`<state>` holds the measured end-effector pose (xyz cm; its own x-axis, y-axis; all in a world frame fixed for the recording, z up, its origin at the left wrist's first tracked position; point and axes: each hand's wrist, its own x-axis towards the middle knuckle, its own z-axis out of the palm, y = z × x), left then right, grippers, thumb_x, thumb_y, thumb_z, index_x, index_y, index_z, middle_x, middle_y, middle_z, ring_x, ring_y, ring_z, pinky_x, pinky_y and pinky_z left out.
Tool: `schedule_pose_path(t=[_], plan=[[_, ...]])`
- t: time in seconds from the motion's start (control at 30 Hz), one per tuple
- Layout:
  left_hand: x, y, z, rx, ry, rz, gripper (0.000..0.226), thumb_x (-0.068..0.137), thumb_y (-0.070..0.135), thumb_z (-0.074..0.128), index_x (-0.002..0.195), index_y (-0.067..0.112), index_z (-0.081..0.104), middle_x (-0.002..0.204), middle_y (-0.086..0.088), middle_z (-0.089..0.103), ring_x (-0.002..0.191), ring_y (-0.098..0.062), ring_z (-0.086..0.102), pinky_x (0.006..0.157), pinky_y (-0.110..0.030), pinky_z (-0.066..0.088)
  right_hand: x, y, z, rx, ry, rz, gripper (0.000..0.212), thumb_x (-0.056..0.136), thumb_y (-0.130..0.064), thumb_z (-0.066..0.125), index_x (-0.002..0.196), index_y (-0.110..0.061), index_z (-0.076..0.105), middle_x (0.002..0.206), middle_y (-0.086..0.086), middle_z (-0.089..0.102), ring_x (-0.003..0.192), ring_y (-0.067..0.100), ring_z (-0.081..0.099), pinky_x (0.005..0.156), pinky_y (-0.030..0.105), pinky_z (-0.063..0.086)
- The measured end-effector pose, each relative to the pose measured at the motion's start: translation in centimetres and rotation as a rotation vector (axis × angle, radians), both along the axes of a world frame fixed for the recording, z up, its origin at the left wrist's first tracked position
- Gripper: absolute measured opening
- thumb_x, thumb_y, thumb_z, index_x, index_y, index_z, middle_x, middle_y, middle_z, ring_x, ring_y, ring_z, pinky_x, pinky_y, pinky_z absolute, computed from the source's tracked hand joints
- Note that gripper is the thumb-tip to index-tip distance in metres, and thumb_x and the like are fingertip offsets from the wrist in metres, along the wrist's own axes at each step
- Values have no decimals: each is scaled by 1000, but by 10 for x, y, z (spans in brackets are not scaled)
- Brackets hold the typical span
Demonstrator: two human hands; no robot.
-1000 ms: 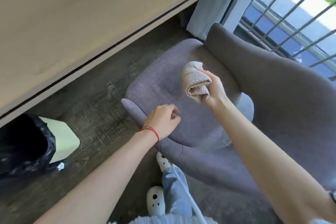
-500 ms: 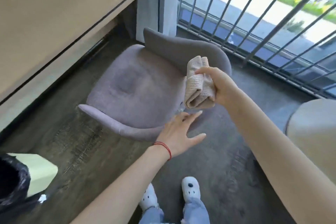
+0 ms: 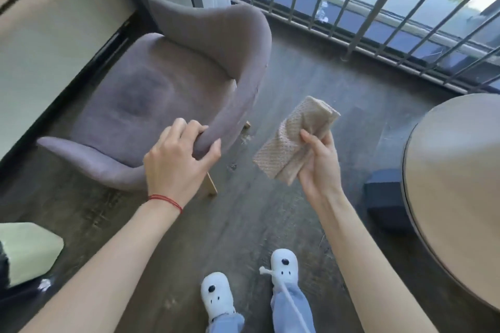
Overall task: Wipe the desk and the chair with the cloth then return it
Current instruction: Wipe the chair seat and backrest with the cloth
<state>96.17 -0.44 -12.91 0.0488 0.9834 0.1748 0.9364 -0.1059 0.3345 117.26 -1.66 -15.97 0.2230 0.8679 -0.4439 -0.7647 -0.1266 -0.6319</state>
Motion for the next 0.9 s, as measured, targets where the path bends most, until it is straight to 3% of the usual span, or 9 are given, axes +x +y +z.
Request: schedule_pose_path(t=[0.2,0.33,0.47,0.57,0.67,0.77,0.87,0.9], plan=[[-2,8,-1,45,78,-42,25,79,47,47,76,22,47,74,3,50,65,-13,44,51,-25,25,-45,-6,-35,-30,-64,-63,35,89,13,47,103,-15,60,99,6,63,90,17,60,95,35,46],[-2,7,-3,63,74,-47,25,79,46,49,76,22,49,73,4,50,65,-9,40,49,-22,20,-71,16,-20,100,-320,-97,14,86,2,58,93,-6,67,95,5,62,90,12,55,81,21,49],[-3,5,-3,69,71,-52,25,79,47,49,77,22,51,75,3,54,66,-16,52,48,-22,19,-95,11,-9,22,-520,-145,32,84,7,57,113,-5,67,107,5,68,96,5,60,94,29,48],[-5,5,-2,64,67,-71,28,80,51,49,78,23,53,76,3,55,68,-18,56,50,-24,27,-99,-20,-13,39,-742,5,32,79,5,60,106,-8,71,99,7,71,85,-4,61,85,22,48],[-8,5,-1,40,59,-83,32,80,55,48,80,24,57,76,2,55,70,-18,58,51,-26,31,-90,-42,-14,67,-651,92,28,79,8,55,100,0,72,95,9,72,86,1,60,84,23,50],[-8,5,2,11,41,-65,31,78,56,46,81,27,58,77,3,56,69,-16,57,53,-27,33,-71,-25,-8,9,-500,-91,18,88,8,54,99,5,68,89,3,62,83,4,50,77,19,46],[-8,6,3,6,31,-56,32,79,56,45,81,27,59,77,3,56,68,-12,54,54,-26,32,-85,9,4,51,-594,-182,22,87,9,55,94,-7,68,98,3,58,92,14,54,90,32,45],[-8,6,4,7,25,-58,33,81,57,45,80,26,58,76,3,56,67,-11,53,54,-26,32,-97,13,7,50,-624,-195,29,86,10,54,104,-9,68,105,1,58,101,17,58,97,36,46]])
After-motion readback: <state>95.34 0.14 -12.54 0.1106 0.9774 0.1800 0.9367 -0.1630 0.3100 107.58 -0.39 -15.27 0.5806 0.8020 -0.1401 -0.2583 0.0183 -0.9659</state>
